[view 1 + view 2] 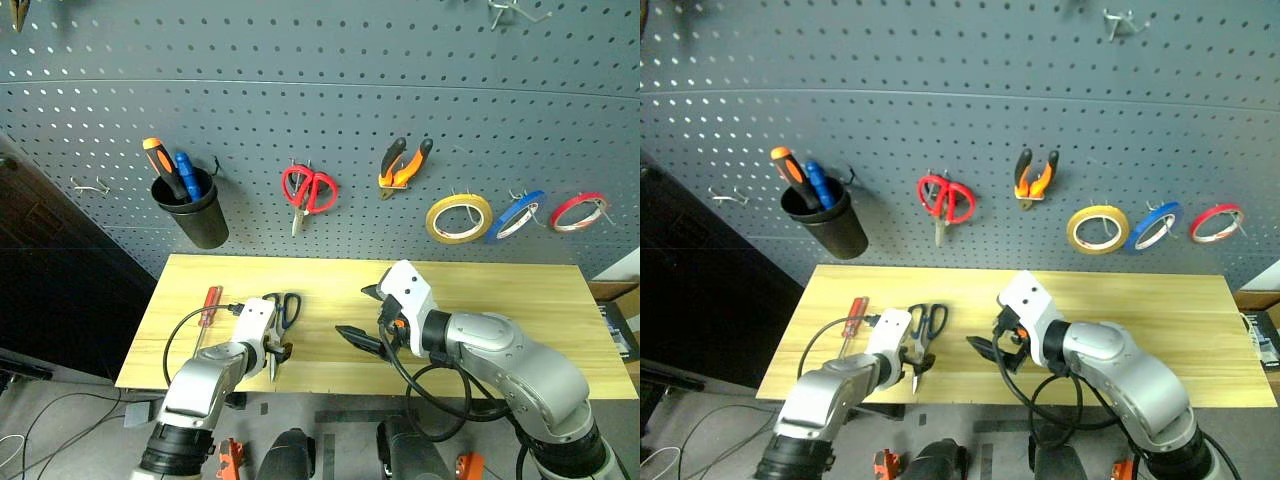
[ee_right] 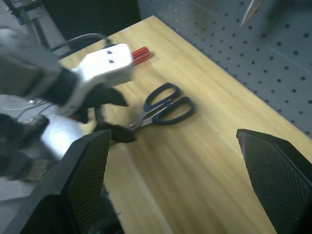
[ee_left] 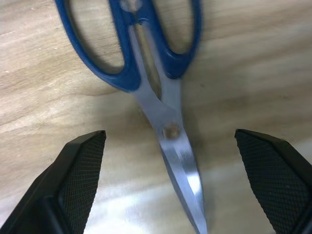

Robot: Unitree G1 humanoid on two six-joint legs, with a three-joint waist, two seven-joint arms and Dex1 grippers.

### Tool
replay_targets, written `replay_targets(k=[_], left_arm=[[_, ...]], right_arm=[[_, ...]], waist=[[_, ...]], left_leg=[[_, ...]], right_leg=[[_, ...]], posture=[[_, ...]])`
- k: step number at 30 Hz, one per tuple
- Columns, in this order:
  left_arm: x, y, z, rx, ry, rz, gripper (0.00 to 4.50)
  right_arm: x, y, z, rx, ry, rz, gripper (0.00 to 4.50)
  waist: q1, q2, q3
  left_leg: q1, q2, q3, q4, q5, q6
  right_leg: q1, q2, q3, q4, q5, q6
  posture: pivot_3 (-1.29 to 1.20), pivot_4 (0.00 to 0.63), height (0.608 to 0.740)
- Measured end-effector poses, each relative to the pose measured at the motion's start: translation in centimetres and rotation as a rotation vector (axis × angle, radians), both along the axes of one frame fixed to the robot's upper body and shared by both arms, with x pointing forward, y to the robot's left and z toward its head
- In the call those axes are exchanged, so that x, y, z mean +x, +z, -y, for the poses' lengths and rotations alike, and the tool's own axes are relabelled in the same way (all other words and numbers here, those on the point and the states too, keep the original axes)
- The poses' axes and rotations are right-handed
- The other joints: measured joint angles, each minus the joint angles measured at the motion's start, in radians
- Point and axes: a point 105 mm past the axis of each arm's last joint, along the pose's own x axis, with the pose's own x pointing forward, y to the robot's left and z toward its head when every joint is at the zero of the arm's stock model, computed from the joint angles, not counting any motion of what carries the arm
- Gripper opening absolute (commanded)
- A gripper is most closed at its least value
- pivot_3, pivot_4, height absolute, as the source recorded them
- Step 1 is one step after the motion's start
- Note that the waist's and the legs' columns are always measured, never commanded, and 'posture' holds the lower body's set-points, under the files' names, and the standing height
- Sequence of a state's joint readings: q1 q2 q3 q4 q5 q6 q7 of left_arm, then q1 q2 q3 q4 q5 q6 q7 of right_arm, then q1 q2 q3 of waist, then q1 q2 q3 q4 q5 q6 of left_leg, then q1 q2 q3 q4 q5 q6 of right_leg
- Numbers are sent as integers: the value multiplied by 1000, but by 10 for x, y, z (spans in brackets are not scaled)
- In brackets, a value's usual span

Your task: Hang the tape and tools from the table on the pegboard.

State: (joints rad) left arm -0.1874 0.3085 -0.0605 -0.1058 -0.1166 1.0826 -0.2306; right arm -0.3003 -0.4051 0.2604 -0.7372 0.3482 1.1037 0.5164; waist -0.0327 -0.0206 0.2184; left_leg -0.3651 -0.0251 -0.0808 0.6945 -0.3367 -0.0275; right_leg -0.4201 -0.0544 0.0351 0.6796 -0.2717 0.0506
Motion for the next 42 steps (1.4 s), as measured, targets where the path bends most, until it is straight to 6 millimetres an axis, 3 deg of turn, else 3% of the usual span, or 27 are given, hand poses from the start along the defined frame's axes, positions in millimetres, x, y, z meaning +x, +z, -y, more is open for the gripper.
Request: replay_targets(k=[4, 7, 17, 23, 28, 36, 39, 42], left_arm=[[8, -6, 4, -4, 32, -15, 4500], [13, -6, 5, 3, 41, -4, 3930], [20, -5, -3, 11, 35, 21, 983], [19, -4, -8, -20, 18, 17, 969], [13, 6, -21, 11, -70, 91, 959], [-21, 47, -21, 109, -429, 489, 959], [-31, 74, -16, 139, -518, 680, 958], [-27, 109, -14, 178, -531, 869, 958]], right_arm=[[-2, 1, 1, -8, 21, -5, 4439], [-3, 1, 1, -10, 25, -4, 4500], [-6, 4, 11, 24, -20, -43, 4500], [-5, 0, 29, -21, -83, -14, 4500], [-2, 1, 47, -101, -139, 119, 4500], [-16, 7, 39, -63, -68, 248, 4500], [-19, 13, 37, -34, -43, 263, 4500], [-19, 19, 38, -14, -37, 284, 4500]], waist=[[0, 0, 0], [0, 0, 0], [0, 0, -1], [0, 0, -1], [-3, 0, -1], [4, -1, -1], [5, 0, -1], [15, -1, -1]], left_leg=[[0, 0, 0, 0, 0, 0], [0, 0, 0, 0, 0, 0], [0, 0, 0, 0, 0, -1], [0, 0, 0, 0, 0, -1], [-1, 1, 0, -4, 2, -5], [0, 2, 0, -15, 2, -6], [-2, 2, 0, -17, 2, -6], [-3, 2, -1, -16, 2, -5]], right_leg=[[0, 0, 0, 0, 0, 0], [0, 0, 0, 0, 0, 0], [0, -1, 0, -1, 0, 0], [0, -1, 0, -1, 0, 0], [-1, -1, 0, -4, 0, 0], [0, -2, 2, -17, 0, 0], [0, -3, 1, -20, 0, 0], [0, -3, 0, -21, 0, 0]], posture=[[-45, 234, 740], [-55, 231, 740], [-63, 217, 740], [-54, 211, 740], [-43, 206, 740], [-14, 206, 740], [2, 207, 740], [12, 204, 740]])
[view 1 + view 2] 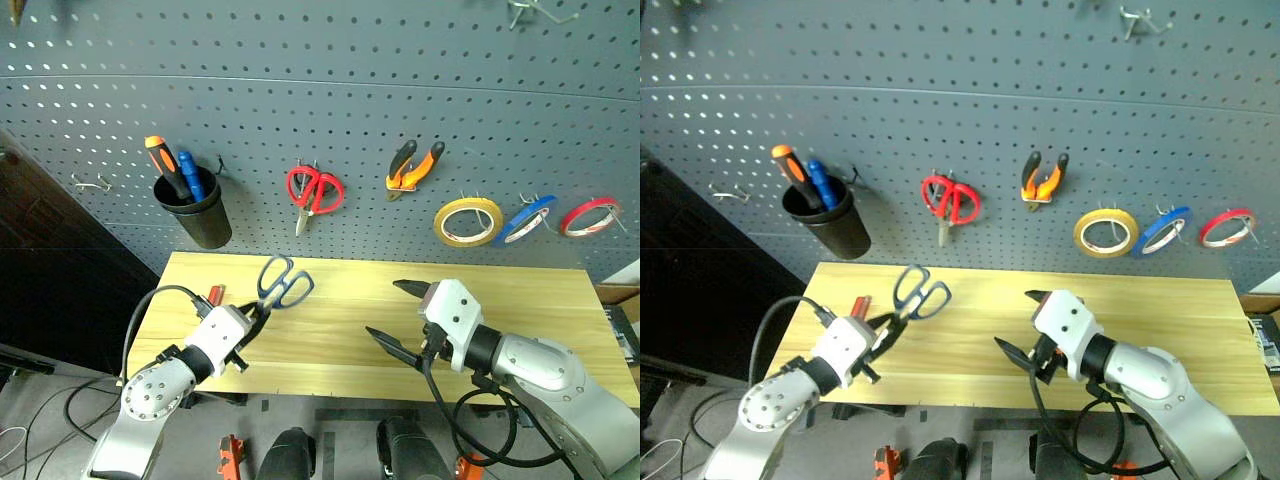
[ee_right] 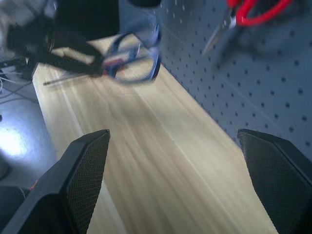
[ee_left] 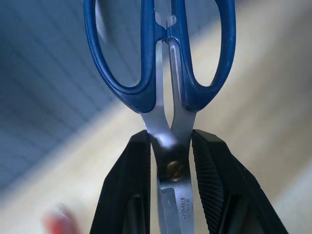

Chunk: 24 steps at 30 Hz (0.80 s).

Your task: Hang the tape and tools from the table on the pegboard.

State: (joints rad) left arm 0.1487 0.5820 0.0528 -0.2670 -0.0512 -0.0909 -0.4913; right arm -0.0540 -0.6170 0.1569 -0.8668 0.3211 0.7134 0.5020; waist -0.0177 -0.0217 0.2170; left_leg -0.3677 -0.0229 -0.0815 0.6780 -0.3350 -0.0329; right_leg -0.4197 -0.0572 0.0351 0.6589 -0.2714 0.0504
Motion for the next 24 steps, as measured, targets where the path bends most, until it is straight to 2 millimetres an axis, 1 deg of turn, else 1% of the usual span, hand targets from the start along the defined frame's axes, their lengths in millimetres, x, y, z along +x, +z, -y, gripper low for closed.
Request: replay_targets(k=[2, 7, 9, 13, 15, 19, 22, 24], left_arm=[[5, 18, 5, -7, -22, 89, 958], [18, 52, 22, -32, -87, 243, 958], [23, 59, 27, -45, -102, 267, 958], [42, 69, 34, -75, -111, 297, 958], [49, 70, 34, -73, -114, 303, 958], [56, 56, 36, -55, -136, 254, 953], [59, 49, 44, -52, -171, 236, 953], [61, 50, 47, -58, -178, 241, 953]], right_arm=[[1, 4, 2, 9, -4, 16, 4500], [9, 11, 6, 8, -12, 56, 4500], [12, 15, 8, 10, -21, 75, 4500], [16, 22, 8, 12, -17, 101, 4500], [16, 23, 7, 12, -15, 107, 4500], [18, 24, 7, 12, -14, 109, 4500], [19, 28, 6, 16, -9, 124, 4500], [20, 31, 4, 21, -5, 138, 4500]], waist=[[5, 0, 0], [9, 0, 0], [9, 0, 0], [8, 0, 0], [6, 0, 0], [1, 0, 0], [-3, 0, 0], [-6, -1, 0]], left_leg=[[0, 0, 0, 0, 0, 0], [1, 0, 1, 1, 0, 0], [1, 0, 2, 1, 0, 0], [1, 0, 2, 2, 0, 0], [1, 0, 2, 1, 0, 0], [1, -1, 2, 2, 0, 0], [1, -1, 2, 2, 0, 0], [1, 0, 1, 2, 0, 0]], right_leg=[[0, 0, 0, 1, 0, 0], [0, 2, -3, 2, 0, 0], [0, 2, -3, 3, 0, 0], [0, 3, -3, 4, 0, 0], [0, 3, -3, 4, 0, 0], [0, 3, -3, 4, 0, 0], [0, 3, -3, 4, 0, 0], [0, 3, -4, 4, 0, 0]], posture=[[11, 203, 740], [5, 201, 740], [3, 200, 740], [-9, 201, 740], [-10, 201, 740], [-15, 202, 740], [-19, 203, 740], [-22, 202, 740]])
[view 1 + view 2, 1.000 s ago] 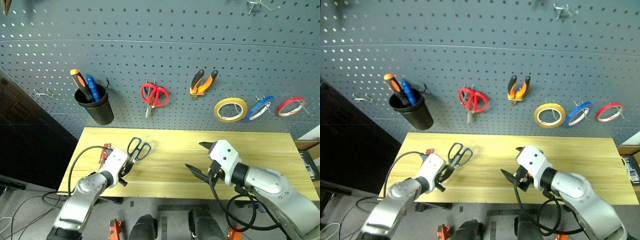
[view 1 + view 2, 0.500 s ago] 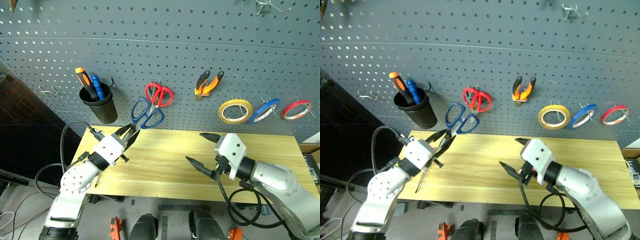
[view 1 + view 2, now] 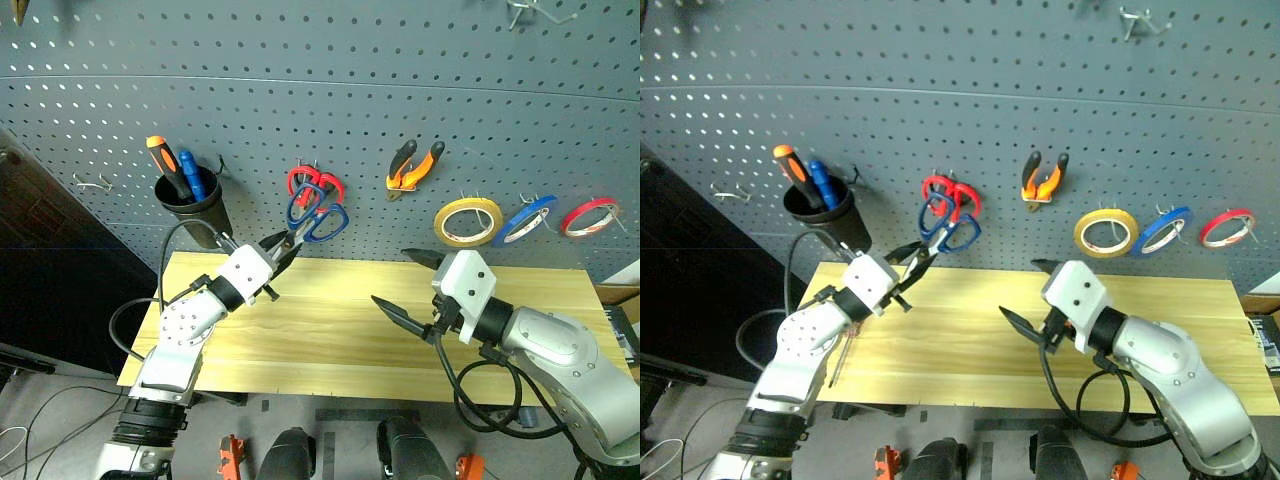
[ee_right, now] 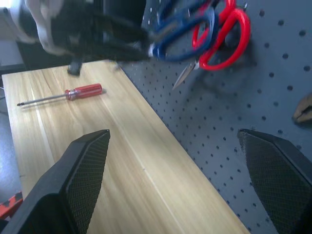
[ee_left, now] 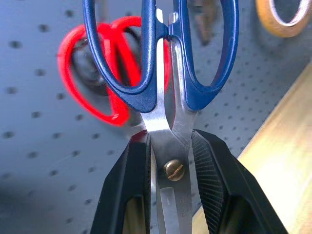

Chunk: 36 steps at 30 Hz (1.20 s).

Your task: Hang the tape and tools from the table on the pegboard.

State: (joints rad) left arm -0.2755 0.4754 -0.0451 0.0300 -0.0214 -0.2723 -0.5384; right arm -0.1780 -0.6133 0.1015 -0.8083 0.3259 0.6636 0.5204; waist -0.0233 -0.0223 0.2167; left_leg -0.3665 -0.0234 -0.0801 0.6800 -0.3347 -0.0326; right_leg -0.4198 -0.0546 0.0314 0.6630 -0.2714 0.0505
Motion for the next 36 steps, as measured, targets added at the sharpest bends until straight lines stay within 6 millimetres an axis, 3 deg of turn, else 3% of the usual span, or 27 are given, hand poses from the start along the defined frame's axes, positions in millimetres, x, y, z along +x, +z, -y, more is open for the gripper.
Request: replay_targets(k=[6, 14, 18, 21, 24, 28, 31, 36], left_arm=[[7, 3, 4, 0, 7, 15, 953], [12, -16, -2, -29, 84, -108, 3348], [-2, -47, -12, -12, 141, -253, 4464], [-21, -91, -37, 29, 247, -476, 4464], [-33, -114, -67, 21, 390, -621, 4464], [-27, -112, -112, -33, 637, -686, 4464], [-14, -106, -141, -54, 768, -714, 4464], [1, -112, -152, -71, 814, -788, 4464]], right_arm=[[1, 3, -2, 11, 6, 12, 4500], [3, 25, -14, 90, 39, 72, 4500], [3, 29, -21, 101, 73, 68, 4500], [5, 19, -24, 101, 56, -10, 4500], [8, 3, -23, 91, 10, -116, 4500], [7, -8, -29, 121, -7, -232, 4500], [8, -6, -38, 140, 5, -275, 4500], [17, 0, -43, 133, -21, -285, 4500]], waist=[[-4, 0, 0], [-8, 0, 0], [-14, 0, 0], [-16, 0, 0], [-8, 0, 0], [1, 0, -1], [-1, -1, -1], [-4, -1, -2]], left_leg=[[0, 0, 0, 0, 0, 0], [0, 0, 0, 1, 0, 0], [1, 0, 1, 0, 0, 0], [1, 1, 0, 0, 0, 0], [1, 0, 0, 0, 0, 1], [1, 0, -3, 1, 0, 1], [1, -1, -2, 1, 1, 0], [1, -2, -1, 1, 1, 0]], right_leg=[[0, 0, 0, 0, 0, 0], [0, 0, 0, 1, 0, 0], [-1, 0, 1, 1, 0, 0], [-1, 0, 2, 2, 0, 0], [-1, 0, 1, 3, 0, 0], [0, 0, -1, 4, 0, 0], [0, 0, -1, 6, 0, 0], [-2, 0, -1, 5, 0, 0]], posture=[[-22, 203, 740], [-26, 202, 740], [-20, 199, 740], [-5, 201, 740], [4, 202, 740], [17, 203, 740], [18, 204, 740], [11, 211, 740]])
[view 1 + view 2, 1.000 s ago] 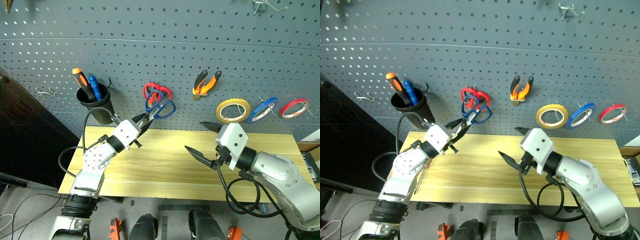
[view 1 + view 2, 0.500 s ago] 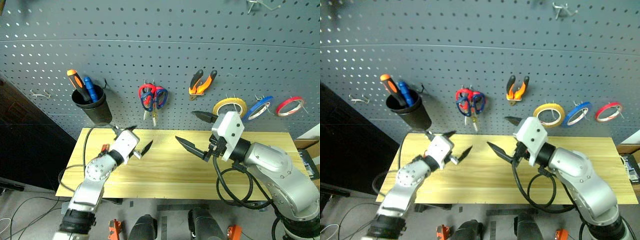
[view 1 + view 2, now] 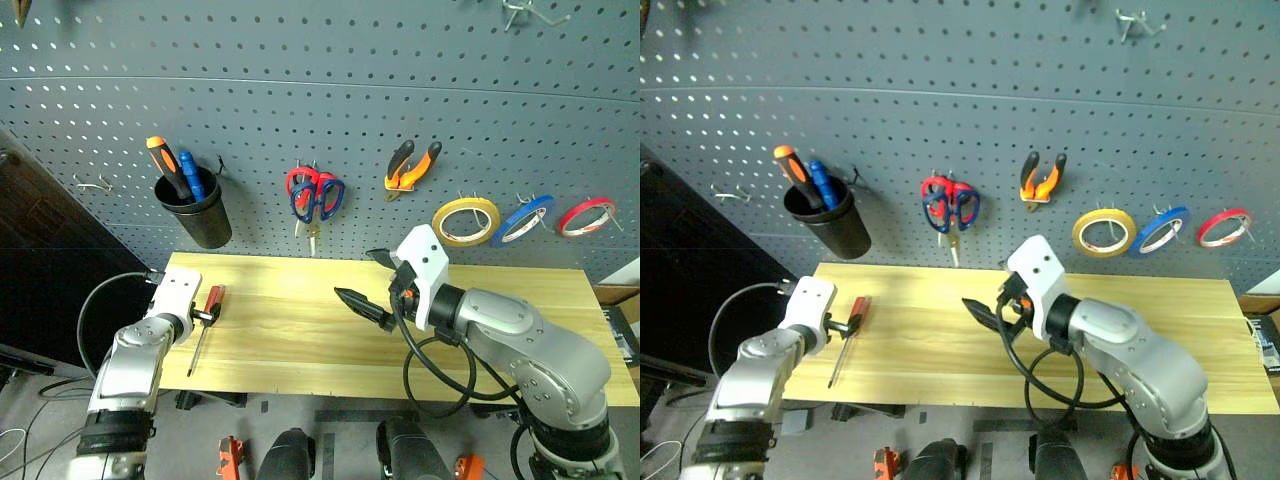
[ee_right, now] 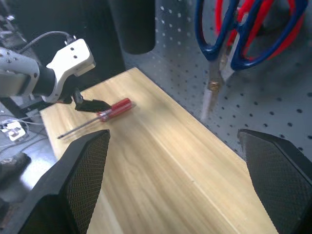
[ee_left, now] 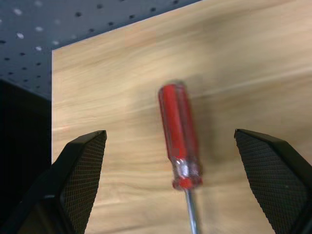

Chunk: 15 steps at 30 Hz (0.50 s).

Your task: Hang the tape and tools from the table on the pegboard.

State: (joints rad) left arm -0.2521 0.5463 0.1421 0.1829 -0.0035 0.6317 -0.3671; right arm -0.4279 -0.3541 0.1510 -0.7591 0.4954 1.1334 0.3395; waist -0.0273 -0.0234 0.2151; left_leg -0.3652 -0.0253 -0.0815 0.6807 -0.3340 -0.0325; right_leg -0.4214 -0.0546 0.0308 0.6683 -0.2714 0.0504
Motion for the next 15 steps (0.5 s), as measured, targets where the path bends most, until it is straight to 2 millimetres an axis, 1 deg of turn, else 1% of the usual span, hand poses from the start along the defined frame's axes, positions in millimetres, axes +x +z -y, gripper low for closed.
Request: replay_targets(k=[3, 7, 9, 10, 12, 15], left_arm=[[4, -15, 3, -36, 7, -84, 4464], [11, -28, -3, -77, 69, -162, 4464], [12, -34, -8, -93, 104, -194, 4077], [15, -34, -10, -98, 122, -196, 3907], [17, -34, -15, -102, 152, -195, 3326], [19, -35, -16, -111, 161, -197, 2412]], right_arm=[[4, 2, -10, -7, 18, -6, 4500], [6, 10, -22, -13, 53, 8, 4500], [7, 12, -25, -20, 63, 14, 4500], [9, 13, -25, -25, 61, 15, 4500], [10, 14, -25, -30, 61, 20, 4500], [11, 12, -24, -60, 57, 29, 4500]], waist=[[-2, 0, 0], [-5, 0, 0], [-7, 0, 0], [-6, 0, 0], [-6, 0, 0], [-7, 0, 0]], left_leg=[[-1, 0, 0, 0, 0, 0], [-1, 0, 1, 0, 0, 0], [-1, 0, 1, 0, 0, 0], [-1, 0, 1, 0, 0, 0], [0, 0, 1, 0, 0, 0], [0, 0, 1, 0, 0, 0]], right_leg=[[-1, 0, 0, 0, 0, 0], [-1, 0, 0, 0, 0, 0], [-2, 0, 0, 0, 0, 0], [-2, -1, 0, 0, 0, 0], [-2, -1, 0, 1, 0, 0], [-2, -1, 0, 1, 0, 0]], posture=[[1, 217, 740], [-9, 224, 740], [-13, 227, 740], [-13, 227, 740], [-23, 227, 740], [-31, 223, 740]])
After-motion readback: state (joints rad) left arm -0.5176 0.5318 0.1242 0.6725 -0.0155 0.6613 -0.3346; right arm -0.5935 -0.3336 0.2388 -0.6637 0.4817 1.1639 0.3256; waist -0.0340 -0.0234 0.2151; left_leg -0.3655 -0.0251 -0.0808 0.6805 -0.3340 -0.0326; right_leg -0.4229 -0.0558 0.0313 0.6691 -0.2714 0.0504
